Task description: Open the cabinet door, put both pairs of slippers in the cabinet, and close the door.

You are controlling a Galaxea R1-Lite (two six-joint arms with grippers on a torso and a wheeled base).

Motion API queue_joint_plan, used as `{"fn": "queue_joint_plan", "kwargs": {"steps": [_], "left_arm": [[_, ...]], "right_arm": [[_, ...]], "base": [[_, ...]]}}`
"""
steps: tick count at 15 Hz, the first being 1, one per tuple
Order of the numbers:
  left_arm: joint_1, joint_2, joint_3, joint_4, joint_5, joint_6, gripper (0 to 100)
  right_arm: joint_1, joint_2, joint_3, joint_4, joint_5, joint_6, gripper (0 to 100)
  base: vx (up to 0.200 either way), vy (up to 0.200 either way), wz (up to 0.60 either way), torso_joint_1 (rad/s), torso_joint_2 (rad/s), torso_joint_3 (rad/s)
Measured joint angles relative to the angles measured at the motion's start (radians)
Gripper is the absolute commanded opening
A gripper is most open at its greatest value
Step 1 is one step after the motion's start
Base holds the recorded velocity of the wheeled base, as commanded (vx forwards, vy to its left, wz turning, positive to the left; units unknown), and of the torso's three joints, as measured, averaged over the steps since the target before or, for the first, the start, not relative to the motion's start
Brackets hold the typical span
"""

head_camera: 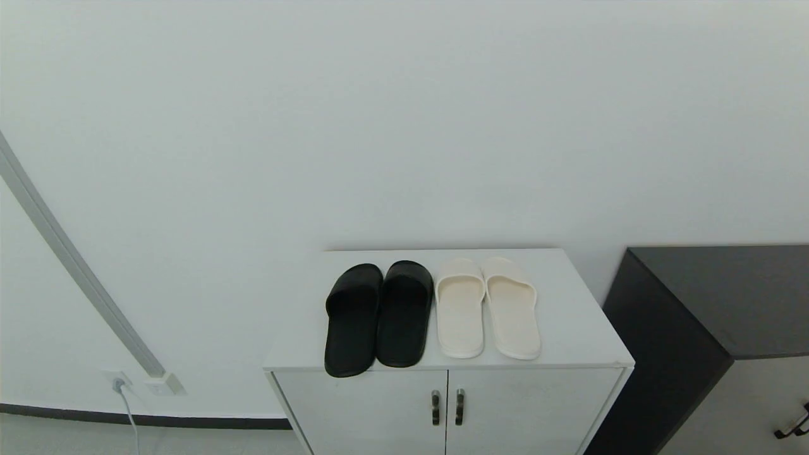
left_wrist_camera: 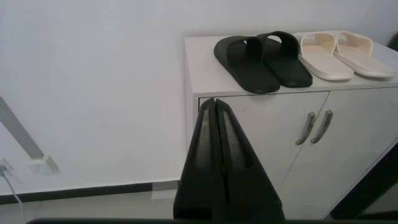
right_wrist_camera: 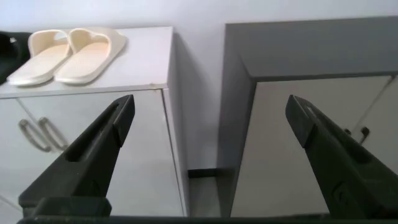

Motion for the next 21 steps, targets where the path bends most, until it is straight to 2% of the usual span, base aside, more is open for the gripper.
{"fn": "queue_joint_plan", "kwargs": {"steps": [4, 7, 10, 13, 15, 18, 21], "left_arm": [[0.0, 0.0, 0.0, 0.0, -0.001, 0.001, 0], [0.0, 0.0, 0.0, 0.0, -0.001, 0.001, 0], [0.0, 0.0, 0.0, 0.0, 0.0, 0.001, 0], [0.0, 0.0, 0.0, 0.0, -0.001, 0.004, 0], [0.0, 0.0, 0.0, 0.0, -0.001, 0.004, 0], [0.0, 0.0, 0.0, 0.0, -0.001, 0.004, 0], [0.0, 0.0, 0.0, 0.0, -0.002, 0.007, 0]], "right_arm": [[0.0, 0.0, 0.0, -0.007, 0.058, -0.02, 100], [0.007, 0.032, -0.078, 0.006, 0.096, 0.066, 100], [0.024, 0.232, -0.208, 0.005, 0.157, 0.074, 100], [0.107, 0.551, -0.248, -0.174, 0.171, 0.068, 100], [0.228, 0.765, -0.27, -0.326, 0.085, 0.097, 100], [0.476, 1.049, -0.326, -0.504, -0.125, 0.169, 100], [0.62, 1.307, -0.434, -0.614, -0.273, 0.22, 100]], "base": [[0.0, 0.0, 0.0, 0.0, 0.0, 0.0], [0.0, 0.0, 0.0, 0.0, 0.0, 0.0], [0.0, 0.0, 0.0, 0.0, 0.0, 0.0], [0.0, 0.0, 0.0, 0.0, 0.0, 0.0], [0.0, 0.0, 0.0, 0.0, 0.0, 0.0], [0.0, 0.0, 0.0, 0.0, 0.0, 0.0], [0.0, 0.0, 0.0, 0.0, 0.0, 0.0]]}}
